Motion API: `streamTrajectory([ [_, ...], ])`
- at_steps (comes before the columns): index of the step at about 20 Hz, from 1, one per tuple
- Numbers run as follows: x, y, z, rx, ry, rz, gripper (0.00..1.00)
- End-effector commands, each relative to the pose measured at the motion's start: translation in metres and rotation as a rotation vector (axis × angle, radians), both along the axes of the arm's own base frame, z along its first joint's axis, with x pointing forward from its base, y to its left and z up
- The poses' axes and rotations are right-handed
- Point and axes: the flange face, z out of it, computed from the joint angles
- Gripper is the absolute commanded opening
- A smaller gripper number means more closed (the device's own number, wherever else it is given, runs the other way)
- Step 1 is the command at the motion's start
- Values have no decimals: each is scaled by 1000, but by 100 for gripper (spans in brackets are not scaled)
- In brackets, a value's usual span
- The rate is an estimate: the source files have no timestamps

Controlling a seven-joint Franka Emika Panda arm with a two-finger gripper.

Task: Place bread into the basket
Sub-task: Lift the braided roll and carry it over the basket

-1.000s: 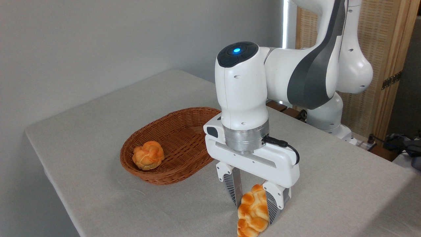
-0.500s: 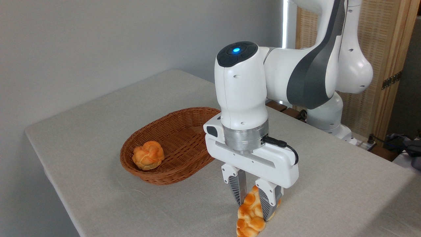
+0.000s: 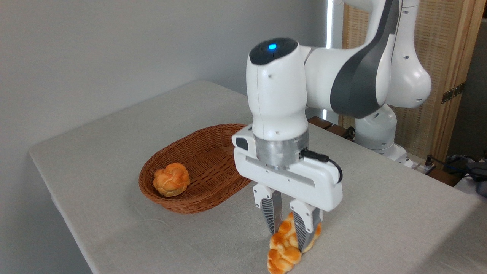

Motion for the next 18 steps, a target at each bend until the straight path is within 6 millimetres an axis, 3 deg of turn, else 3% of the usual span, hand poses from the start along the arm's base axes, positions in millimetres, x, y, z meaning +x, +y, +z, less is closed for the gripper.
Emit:
streamTrajectory([
  [1,10,-15,35,4,-26,-26,20],
  [4,24,-50,72,-60,-33,10,21],
  [8,29,-116,110,-129,30,60,21],
  [10,27,-145,115,-149,54,80,22],
  [14,17,-213,104,-135,138,105,24],
  [18,15,-233,91,-122,178,90,31],
])
